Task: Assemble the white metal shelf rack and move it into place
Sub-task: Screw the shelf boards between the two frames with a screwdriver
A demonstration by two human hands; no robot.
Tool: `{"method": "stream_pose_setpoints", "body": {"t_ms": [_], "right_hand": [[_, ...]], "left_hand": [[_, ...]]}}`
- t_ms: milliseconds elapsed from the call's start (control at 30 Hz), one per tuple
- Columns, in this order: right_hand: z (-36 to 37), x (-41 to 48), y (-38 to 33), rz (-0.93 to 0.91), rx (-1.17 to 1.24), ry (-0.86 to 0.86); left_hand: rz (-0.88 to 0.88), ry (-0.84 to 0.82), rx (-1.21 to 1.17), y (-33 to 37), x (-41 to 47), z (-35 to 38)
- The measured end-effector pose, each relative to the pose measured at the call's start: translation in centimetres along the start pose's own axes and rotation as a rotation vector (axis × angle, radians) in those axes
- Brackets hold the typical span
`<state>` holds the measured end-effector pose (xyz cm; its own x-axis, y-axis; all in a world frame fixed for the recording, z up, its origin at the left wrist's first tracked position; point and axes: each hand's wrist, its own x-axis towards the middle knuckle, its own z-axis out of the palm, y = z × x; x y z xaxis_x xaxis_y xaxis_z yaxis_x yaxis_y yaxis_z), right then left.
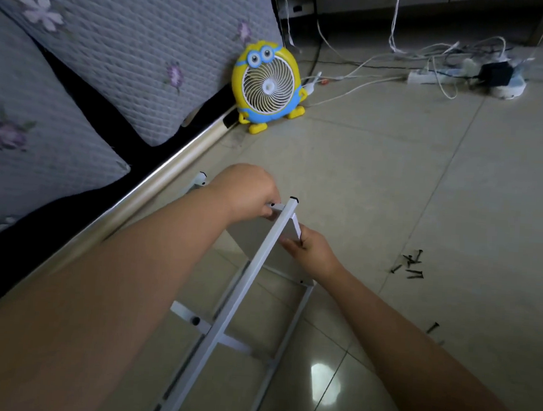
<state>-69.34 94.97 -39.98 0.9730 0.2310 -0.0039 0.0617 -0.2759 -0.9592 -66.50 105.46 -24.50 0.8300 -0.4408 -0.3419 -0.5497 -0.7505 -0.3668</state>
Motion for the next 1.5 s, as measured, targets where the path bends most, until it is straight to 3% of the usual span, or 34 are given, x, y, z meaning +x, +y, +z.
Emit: {"method": "stream_pose_setpoints", "body": {"t_ms": [167,400,633,733,800,900,1000,1067,1267,1333,1500], "right_hand": [[-0.3,0.4,0.1,-0.024,-0.027,-0.016],[-0.3,0.8,0.6,0.006,-0.104,-0.019],[-1.7,-0.2,0.2,-0.013,-0.246,-0.139],[-4.8,-2.8,3.4,0.06,-0.186,-0.033],[-7.0,-4.9,6.8,0.217,-0.329,0.087],[-9.1,-8.4,11.7,0.477,-0.696,0.128],[-10.1,-11.7,14.8,0.549,-1.065,0.003],[-10.5,-13.1,16.1,0.547,-1.178,-0.054],[-10.0,-13.4,17.4,0.51,-1.173,-0.13],[-9.9,-13.5,17.2,0.492,-1.137,-0.067],[-7.8,-10.2,11.8,0.438,-0.606,0.233]], "left_hand": [[0.079,-0.019,0.201,0.0,1.0,-0.1],[-0.003,-0.074,0.178,0.7,1.2,-1.2],[-0.088,-0.034,0.168,1.2,0.5,-0.9],[-0.149,-0.043,0.146,2.2,0.1,-0.5],[-0.187,-0.058,0.111,3.0,-0.1,-0.7],[-0.242,-0.041,0.047,3.6,-0.1,-1.3],[-0.272,-0.009,0.013,4.2,-0.2,-1.2],[-0.275,0.002,-0.028,4.6,-0.4,-0.9],[-0.265,0.016,-0.054,4.4,-0.9,0.2],[-0.229,0.045,-0.01,4.1,-1.0,0.5],[-0.152,0.083,0.034,2.2,-0.8,1.0]]}}
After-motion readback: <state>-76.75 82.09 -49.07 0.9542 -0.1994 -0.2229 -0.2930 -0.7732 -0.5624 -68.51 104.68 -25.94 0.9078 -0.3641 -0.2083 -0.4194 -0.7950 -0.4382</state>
